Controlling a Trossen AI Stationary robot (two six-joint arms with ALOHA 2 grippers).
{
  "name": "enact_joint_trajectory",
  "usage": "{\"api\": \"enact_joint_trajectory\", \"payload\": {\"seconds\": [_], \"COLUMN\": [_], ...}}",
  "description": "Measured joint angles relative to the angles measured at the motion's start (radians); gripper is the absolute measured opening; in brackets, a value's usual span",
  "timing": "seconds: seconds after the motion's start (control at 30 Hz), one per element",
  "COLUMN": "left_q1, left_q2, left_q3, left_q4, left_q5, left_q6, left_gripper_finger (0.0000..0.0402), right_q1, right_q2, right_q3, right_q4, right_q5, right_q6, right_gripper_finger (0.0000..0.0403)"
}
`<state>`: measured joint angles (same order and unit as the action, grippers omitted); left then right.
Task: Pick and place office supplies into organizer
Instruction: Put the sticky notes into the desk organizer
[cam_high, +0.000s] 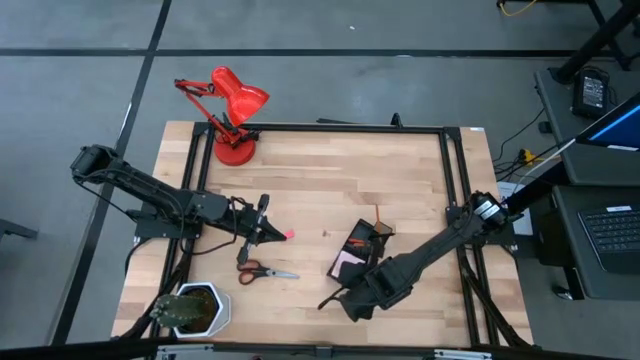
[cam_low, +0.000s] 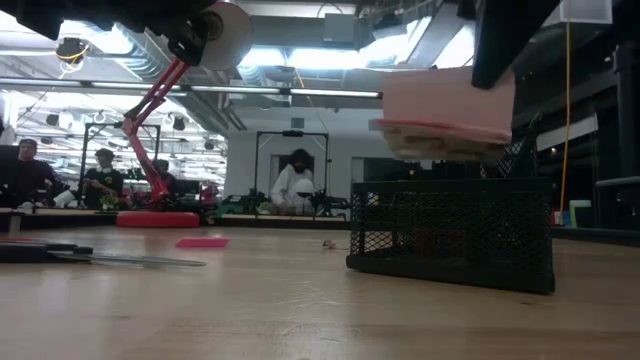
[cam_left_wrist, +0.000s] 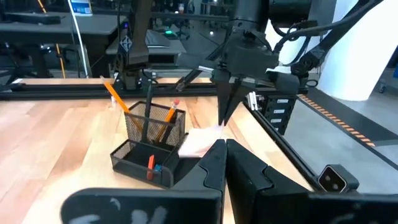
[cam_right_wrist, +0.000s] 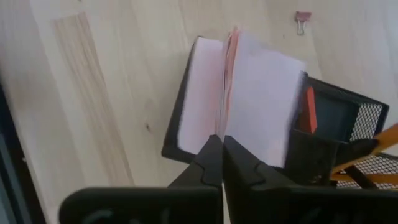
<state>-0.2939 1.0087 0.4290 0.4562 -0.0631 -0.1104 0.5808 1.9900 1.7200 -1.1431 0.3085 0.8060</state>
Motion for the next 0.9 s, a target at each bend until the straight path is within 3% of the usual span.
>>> {"api": "enact_joint_trajectory", "payload": {"seconds": [0.9], "left_q1": [0.000], "left_q2": [0.000], "left_q3": [0.000], "left_q4": [-0.011], "left_q5": [0.000], "left_q6": [-0.011], "left_gripper_finger": [0.0006], "right_q1": [0.000], "right_q2": [0.121], "right_q3": [-0.009], "right_q4": [0.018], "right_q5": [-0.059], "right_q6": [-0.002], "right_gripper_finger": [0.0000]}}
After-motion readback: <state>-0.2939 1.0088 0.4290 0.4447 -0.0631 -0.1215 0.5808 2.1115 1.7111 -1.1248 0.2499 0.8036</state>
